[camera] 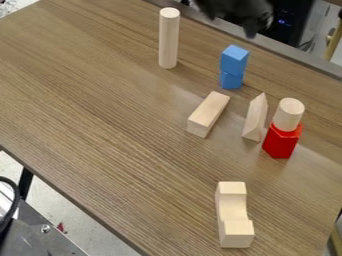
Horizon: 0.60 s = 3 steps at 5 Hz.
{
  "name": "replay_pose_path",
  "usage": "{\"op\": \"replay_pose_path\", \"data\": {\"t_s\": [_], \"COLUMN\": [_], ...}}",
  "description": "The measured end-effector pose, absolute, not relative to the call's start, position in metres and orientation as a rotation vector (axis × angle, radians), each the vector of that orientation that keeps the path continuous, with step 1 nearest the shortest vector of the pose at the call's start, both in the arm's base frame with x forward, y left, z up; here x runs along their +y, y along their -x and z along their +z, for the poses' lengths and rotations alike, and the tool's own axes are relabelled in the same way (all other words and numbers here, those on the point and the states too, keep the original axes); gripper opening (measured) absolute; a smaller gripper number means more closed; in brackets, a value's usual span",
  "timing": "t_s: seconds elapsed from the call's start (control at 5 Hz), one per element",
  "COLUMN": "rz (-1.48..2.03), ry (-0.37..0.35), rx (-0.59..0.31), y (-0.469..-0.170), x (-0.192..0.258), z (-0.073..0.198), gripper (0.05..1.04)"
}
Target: Take the blue cube off of the cylinder and put it on top of the other blue cube
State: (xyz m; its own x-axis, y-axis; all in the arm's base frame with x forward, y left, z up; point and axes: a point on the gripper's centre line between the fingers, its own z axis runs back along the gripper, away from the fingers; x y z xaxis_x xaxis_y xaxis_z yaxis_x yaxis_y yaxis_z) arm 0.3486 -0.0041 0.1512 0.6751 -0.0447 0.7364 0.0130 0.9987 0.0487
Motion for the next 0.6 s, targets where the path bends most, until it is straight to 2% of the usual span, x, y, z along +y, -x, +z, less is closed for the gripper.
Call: {"op": "replay_pose_path", "data": {"t_s": [0.2, 0.4, 0.6], "rz": [-0.023, -0.04, -0.047], "ry": [-0.029, -0.051, -0.023], "rx": [-0.765, -0.625, -0.529], "y": [-0.312, -0.29, -0.288], "x": [0.007, 0.01, 0.007], "z": [0.142, 0.133, 0.128], "gripper": [1.001, 1.001, 1.001]}}
